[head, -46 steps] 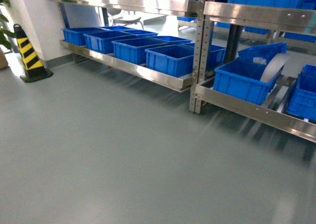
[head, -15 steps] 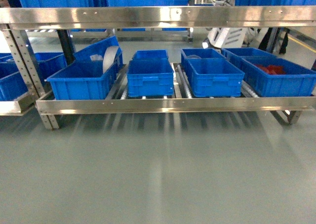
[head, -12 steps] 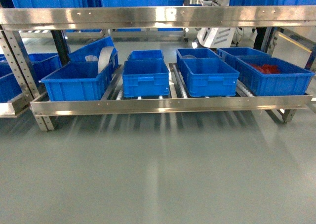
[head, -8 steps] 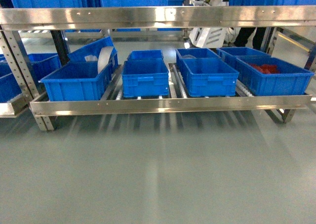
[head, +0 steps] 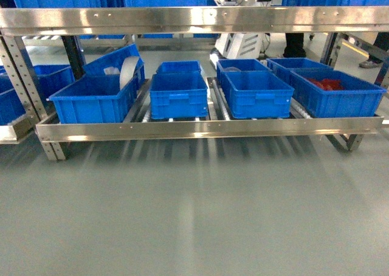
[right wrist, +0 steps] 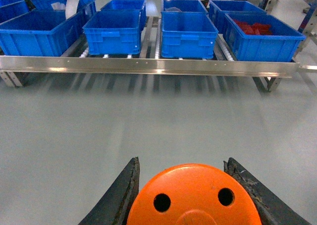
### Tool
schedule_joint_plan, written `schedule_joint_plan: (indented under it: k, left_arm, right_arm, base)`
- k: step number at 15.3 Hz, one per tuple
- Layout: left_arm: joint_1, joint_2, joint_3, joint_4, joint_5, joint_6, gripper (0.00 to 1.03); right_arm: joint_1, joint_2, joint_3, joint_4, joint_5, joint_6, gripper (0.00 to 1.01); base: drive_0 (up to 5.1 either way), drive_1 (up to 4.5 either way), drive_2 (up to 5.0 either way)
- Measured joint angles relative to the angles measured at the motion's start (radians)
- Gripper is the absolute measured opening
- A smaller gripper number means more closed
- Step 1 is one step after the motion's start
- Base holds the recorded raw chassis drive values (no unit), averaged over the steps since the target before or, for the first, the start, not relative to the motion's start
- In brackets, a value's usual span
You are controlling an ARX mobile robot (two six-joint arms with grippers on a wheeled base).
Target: Sort blue parts and orange caps into right shelf containers
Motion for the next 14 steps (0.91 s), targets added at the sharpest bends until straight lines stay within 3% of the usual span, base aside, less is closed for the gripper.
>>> schedule_joint_plan:
  k: [14]
  left_arm:
    - [0.0,0.0,0.0,-0.003,0.0,0.0,0.44]
  right_arm:
    - [0.0,0.0,0.0,-0.002,0.0,-0.003,0.43]
  base:
    - [0.0,0.0,0.0]
